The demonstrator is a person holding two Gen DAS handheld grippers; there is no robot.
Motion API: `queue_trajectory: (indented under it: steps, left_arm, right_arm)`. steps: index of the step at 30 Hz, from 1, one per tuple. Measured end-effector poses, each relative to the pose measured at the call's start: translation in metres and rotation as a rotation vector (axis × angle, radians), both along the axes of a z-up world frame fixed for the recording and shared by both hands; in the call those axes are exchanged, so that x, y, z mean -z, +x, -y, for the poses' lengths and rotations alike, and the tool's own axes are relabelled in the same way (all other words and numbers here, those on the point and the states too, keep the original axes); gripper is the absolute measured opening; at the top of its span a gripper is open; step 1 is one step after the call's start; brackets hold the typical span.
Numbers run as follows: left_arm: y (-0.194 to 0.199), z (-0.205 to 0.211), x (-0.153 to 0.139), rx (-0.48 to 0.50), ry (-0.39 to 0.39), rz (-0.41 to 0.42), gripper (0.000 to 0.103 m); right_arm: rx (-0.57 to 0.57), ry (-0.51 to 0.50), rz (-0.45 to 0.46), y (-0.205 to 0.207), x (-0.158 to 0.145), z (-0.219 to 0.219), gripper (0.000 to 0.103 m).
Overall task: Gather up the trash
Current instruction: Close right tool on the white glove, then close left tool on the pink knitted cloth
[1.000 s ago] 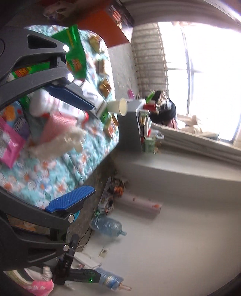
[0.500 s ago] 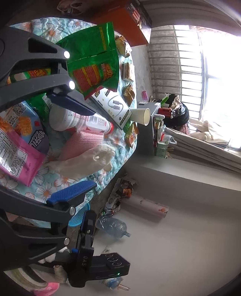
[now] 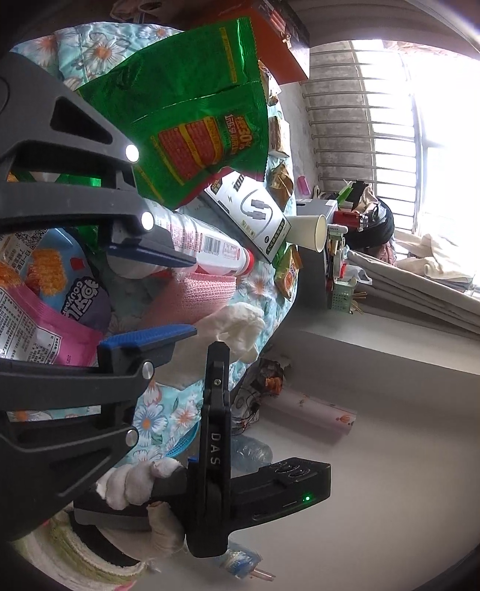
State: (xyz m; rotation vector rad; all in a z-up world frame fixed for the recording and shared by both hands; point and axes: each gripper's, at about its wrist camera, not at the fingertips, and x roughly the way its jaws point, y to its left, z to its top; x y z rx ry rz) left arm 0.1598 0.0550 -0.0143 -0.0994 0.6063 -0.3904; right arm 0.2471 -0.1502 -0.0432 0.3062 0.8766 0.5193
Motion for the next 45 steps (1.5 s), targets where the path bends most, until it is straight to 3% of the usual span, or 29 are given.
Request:
queue_trajectory:
  steps: [2,12,14,22,26,28,32,38,42,45]
  left_arm:
    - [0.005,0.000,0.002,0.007,-0.010,-0.010,0.030]
    - [0.022,0.008,0.006,0.002,0.008,-0.070,0.030]
    - [0.026,0.011,0.007,-0.002,0.015,-0.094,0.037]
    - [0.025,0.017,0.010,-0.004,0.032,-0.141,0.038]
    - [0.008,0.013,0.004,-0.005,-0.054,-0.150,0.039]
    - [0.004,0.013,0.007,0.001,-0.122,-0.172,0.046]
    - [0.001,0.023,0.024,-0.029,-0.166,-0.229,0.053]
    - [0.019,0.037,0.048,-0.095,-0.291,-0.336,0.055]
    - [0.033,0.041,0.056,-0.157,-0.320,-0.372,0.055]
    - [0.041,0.049,0.063,-0.177,-0.298,-0.394,0.058]
  right_arm:
    - [0.003,0.027,-0.019,0.002,0.005,0.002,0.007]
    - [0.133,0.092,0.031,-0.017,-0.007,0.053,0.005]
    - [0.165,0.100,0.043,-0.024,-0.011,0.067,0.005]
    - [0.264,0.147,0.050,-0.047,-0.014,0.113,0.005]
    - [0.263,0.164,0.049,-0.051,-0.010,0.115,0.005]
    - [0.257,0.175,0.051,-0.051,-0.009,0.114,0.005]
    - [0.249,0.196,0.047,-0.051,-0.005,0.113,0.005]
    - [0.249,0.207,0.048,-0.056,-0.004,0.116,0.005]
    - [0.258,0.220,0.044,-0.057,-0.001,0.122,0.005]
    - [0.254,0.224,0.035,-0.055,0.003,0.121,0.005]
